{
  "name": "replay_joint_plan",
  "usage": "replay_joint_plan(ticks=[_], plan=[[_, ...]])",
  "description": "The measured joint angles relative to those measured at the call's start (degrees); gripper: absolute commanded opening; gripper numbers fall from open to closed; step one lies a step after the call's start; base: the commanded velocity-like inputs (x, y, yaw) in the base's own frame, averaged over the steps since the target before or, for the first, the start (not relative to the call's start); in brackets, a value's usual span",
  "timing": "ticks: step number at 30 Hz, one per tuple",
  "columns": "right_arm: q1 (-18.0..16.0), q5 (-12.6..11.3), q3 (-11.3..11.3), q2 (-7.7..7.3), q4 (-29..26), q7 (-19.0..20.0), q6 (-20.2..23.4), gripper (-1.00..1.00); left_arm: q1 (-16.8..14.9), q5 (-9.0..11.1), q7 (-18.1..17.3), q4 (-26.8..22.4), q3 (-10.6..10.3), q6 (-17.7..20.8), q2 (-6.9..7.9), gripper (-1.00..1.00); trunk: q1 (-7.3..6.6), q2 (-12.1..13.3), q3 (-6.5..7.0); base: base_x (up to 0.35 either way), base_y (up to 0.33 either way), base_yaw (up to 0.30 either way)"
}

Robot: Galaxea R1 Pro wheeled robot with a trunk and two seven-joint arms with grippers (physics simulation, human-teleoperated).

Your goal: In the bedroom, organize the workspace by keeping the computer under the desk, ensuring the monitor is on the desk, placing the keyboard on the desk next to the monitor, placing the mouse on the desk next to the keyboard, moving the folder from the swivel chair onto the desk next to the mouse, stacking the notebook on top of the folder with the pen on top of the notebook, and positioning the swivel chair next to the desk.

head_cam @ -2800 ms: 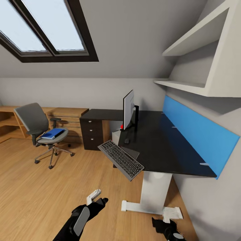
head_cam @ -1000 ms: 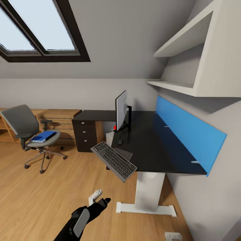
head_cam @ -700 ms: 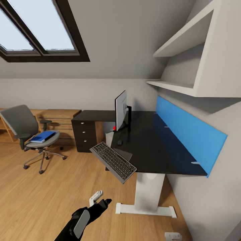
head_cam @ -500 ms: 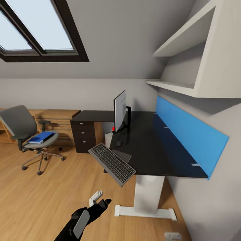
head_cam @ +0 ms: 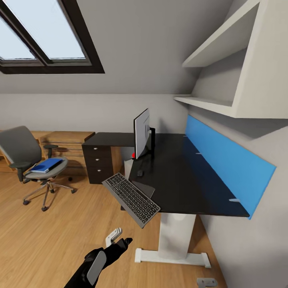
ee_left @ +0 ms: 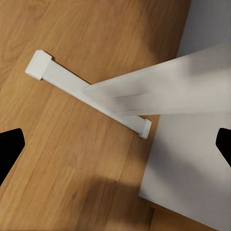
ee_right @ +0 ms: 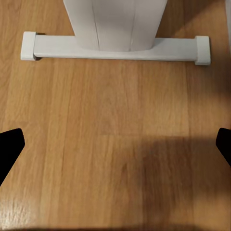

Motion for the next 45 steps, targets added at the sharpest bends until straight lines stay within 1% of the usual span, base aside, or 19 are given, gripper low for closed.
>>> replay_joint_plan(ticks=[5, 8, 12, 15, 16, 19, 20, 26, 33, 40, 44, 45], plan=[[0.0, 0.0, 0.0, 0.01, 0.1, 0.0, 0.0, 1.00, 0.0, 0.0, -0.7, 0.0, 0.0, 0.0, 0.00, 1.00, 0.00, 0.0, 0.00, 0.002, -0.001, 0.000], [0.0, 0.0, 0.0, 0.01, 0.1, 0.0, 0.0, 1.00, 0.0, 0.0, -3.0, 0.1, 0.0, 0.0, 0.07, 1.00, 0.00, 0.0, 0.00, 0.000, 0.000, 0.000], [0.0, 0.0, 0.0, 0.01, 0.1, 0.0, 0.0, 1.00, 0.0, -0.1, -8.2, 1.0, 0.0, 0.0, 0.43, 1.00, 0.00, 0.0, 0.00, 0.000, 0.000, 0.000], [0.0, 0.0, 0.0, 0.01, 0.1, 0.0, 0.0, 1.00, 0.0, -0.3, -12.4, 2.1, 0.0, 0.0, 1.18, 1.00, 0.00, 0.0, 0.00, 0.000, 0.000, 0.000], [0.0, 0.0, 0.0, 0.01, 0.1, 0.0, 0.0, 1.00, 0.0, -0.3, -14.9, 2.5, 0.0, 0.0, 1.68, 1.00, 0.00, 0.0, 0.00, 0.000, 0.000, 0.000], [0.0, 0.0, 0.0, 0.01, 0.1, 0.0, 0.0, 1.00, 0.0, -0.4, -17.7, 3.0, 0.0, 0.0, 2.19, 1.00, 0.00, 0.0, 0.00, 0.000, 0.000, 0.000], [0.0, 0.0, 0.0, 0.01, 0.1, 0.0, 0.0, 1.00, 0.0, -0.4, -19.2, 3.2, 0.1, 0.0, 2.44, 1.00, 0.00, 0.0, 0.00, 0.000, 0.000, 0.000], [0.0, 0.0, 0.0, 0.01, 0.2, 0.0, 0.0, 1.00, 0.0, -0.4, -20.6, 3.3, 0.0, 0.0, 2.66, 1.00, 0.00, 0.0, 0.00, 0.000, 0.000, 0.000], [0.0, 0.0, 0.0, -0.03, 0.1, 0.0, 0.0, 1.00, 0.0, -0.4, -21.3, 3.4, -0.1, 0.1, 2.71, 1.00, 0.00, 0.0, 0.00, 0.000, 0.000, 0.000], [0.0, 0.0, 0.0, -0.07, 0.1, 0.0, 0.0, 1.00, 0.0, -0.4, -24.2, 3.4, -0.2, 0.2, 2.71, 1.00, 0.00, 0.0, 0.00, 0.000, 0.000, 0.000], [0.0, 0.0, 0.0, -0.08, 0.2, 0.0, 0.0, 1.00, 0.0, -0.5, -24.7, 3.4, -0.5, 0.2, 2.71, 1.00, 0.00, 0.0, 0.00, 0.000, 0.000, 0.000], [0.0, 0.0, 0.0, -0.08, 0.1, 0.0, 0.0, 1.00, 0.0, -0.5, -24.8, 3.4, -0.5, 0.2, 2.71, 1.00, -0.21, 0.4, 0.17, 0.000, 0.000, 0.000]])
